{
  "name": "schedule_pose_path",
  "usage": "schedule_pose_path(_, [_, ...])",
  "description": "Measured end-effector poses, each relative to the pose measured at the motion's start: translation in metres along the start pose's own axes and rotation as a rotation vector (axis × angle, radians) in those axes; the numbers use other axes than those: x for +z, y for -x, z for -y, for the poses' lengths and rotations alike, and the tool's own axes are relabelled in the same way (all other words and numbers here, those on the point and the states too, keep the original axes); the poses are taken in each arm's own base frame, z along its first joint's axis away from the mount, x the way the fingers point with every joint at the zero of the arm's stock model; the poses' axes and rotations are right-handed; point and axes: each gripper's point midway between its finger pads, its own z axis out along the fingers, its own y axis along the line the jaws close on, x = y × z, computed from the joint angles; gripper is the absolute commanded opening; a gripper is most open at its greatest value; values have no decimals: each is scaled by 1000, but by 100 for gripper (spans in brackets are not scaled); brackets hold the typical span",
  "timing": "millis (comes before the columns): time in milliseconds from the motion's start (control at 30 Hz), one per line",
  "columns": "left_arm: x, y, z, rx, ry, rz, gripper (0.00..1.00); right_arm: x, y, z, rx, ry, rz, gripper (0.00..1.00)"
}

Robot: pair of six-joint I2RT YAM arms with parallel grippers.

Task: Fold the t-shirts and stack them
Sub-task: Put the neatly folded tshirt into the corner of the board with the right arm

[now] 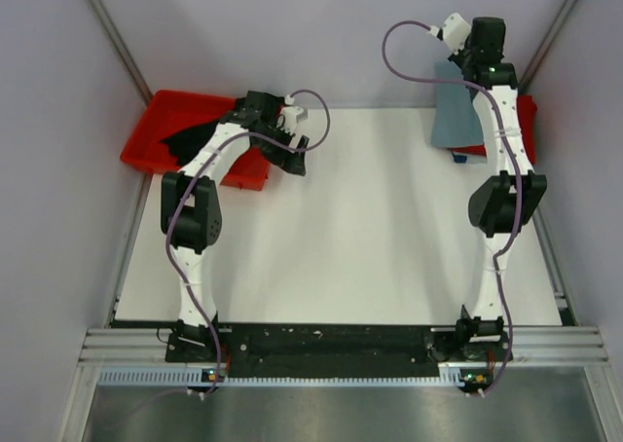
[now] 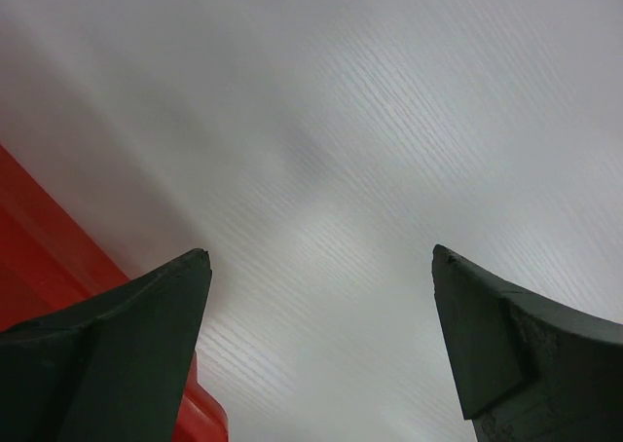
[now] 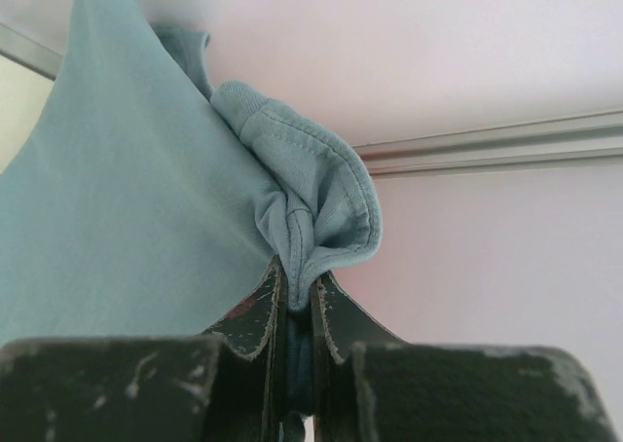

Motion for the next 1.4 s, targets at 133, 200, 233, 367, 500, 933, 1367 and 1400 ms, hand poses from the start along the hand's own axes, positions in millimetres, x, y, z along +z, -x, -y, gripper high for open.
schedule_pose_path(133, [0, -2, -1, -3, 5, -8, 99, -9, 5, 17, -19, -33, 25, 0])
schedule_pose_path(200, [0, -3, -1, -1, 6, -10, 99, -13, 6, 24, -32, -47, 31, 0])
schedule_pose_path(233, [0, -3, -2, 0, 7, -11, 99, -14, 6, 26, -39, -50, 32, 0])
schedule_pose_path(367, [0, -3, -3, 6, 12, -13, 99, -19, 6, 28, -55, -46, 35, 0])
schedule_pose_path(500, [4, -6, -4, 5, 12, -22, 99, -28, 4, 27, -66, -32, 37, 0])
schedule_pose_path(933, [6, -11, -9, 21, 26, -40, 99, -35, -4, 36, -122, -22, 43, 0])
schedule_pose_path(1367, [-4, -3, -9, 33, 38, -43, 99, 33, -52, 45, -130, -68, 20, 0])
schedule_pose_path(1400, [-5, 0, -9, 35, 42, -39, 99, 43, -57, 39, -133, -62, 21, 0])
